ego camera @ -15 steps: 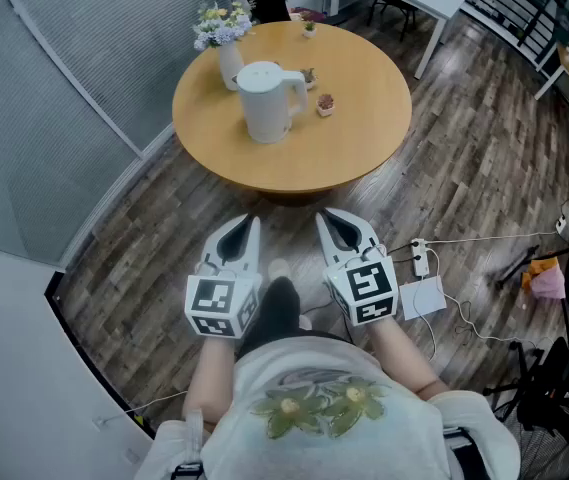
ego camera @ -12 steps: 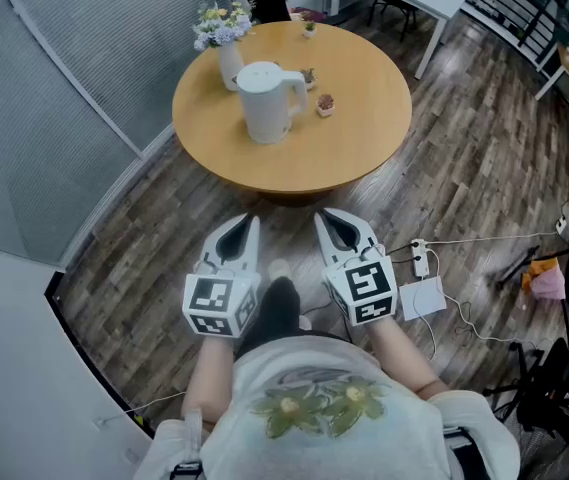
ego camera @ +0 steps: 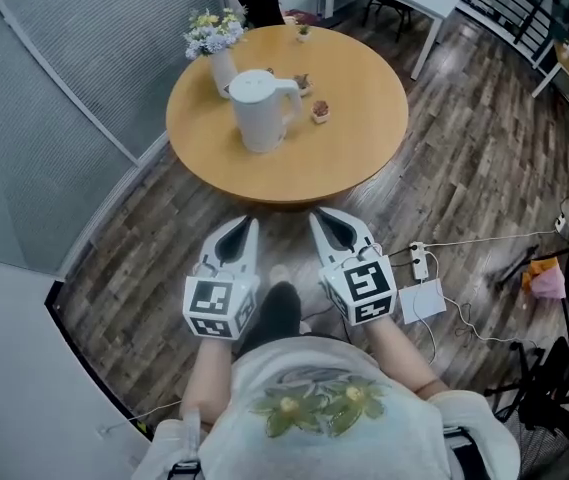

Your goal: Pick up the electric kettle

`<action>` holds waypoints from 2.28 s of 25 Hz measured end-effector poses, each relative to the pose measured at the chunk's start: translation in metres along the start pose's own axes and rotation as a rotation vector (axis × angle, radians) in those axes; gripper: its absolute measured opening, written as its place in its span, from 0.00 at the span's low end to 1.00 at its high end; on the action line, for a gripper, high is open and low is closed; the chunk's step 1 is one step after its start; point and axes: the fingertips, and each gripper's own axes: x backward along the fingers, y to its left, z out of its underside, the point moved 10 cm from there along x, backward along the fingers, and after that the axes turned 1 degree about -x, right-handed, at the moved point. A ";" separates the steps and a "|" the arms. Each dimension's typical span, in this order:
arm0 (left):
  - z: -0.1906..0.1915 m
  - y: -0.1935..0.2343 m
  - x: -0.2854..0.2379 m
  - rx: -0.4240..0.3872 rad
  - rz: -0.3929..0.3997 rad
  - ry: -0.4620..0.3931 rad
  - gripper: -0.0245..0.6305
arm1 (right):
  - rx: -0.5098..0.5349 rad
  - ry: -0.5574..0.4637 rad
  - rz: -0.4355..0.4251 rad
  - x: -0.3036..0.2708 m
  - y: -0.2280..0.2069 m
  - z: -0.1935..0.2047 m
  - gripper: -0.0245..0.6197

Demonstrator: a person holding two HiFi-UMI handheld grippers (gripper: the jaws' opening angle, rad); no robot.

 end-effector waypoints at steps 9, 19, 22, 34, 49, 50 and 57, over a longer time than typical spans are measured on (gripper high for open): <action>-0.011 0.034 -0.031 0.038 -0.008 -0.068 0.46 | 0.000 0.021 -0.002 -0.035 -0.022 -0.007 0.36; -0.016 0.085 -0.076 -0.048 0.095 0.028 0.54 | -0.016 0.087 0.045 -0.093 -0.046 -0.013 0.39; -0.016 0.101 -0.090 -0.082 0.100 0.053 0.53 | -0.020 0.114 0.047 -0.113 -0.051 -0.012 0.39; -0.013 0.181 -0.144 -0.022 0.121 0.103 0.53 | -0.012 0.159 0.099 -0.178 -0.079 -0.014 0.39; -0.029 0.236 -0.206 -0.104 0.145 0.150 0.53 | -0.016 0.195 0.135 -0.223 -0.108 -0.009 0.39; -0.030 0.239 -0.210 -0.106 0.145 0.153 0.53 | -0.020 0.195 0.136 -0.226 -0.112 -0.010 0.39; -0.028 0.266 -0.245 -0.109 0.160 0.182 0.53 | -0.015 0.224 0.134 -0.257 -0.134 -0.006 0.39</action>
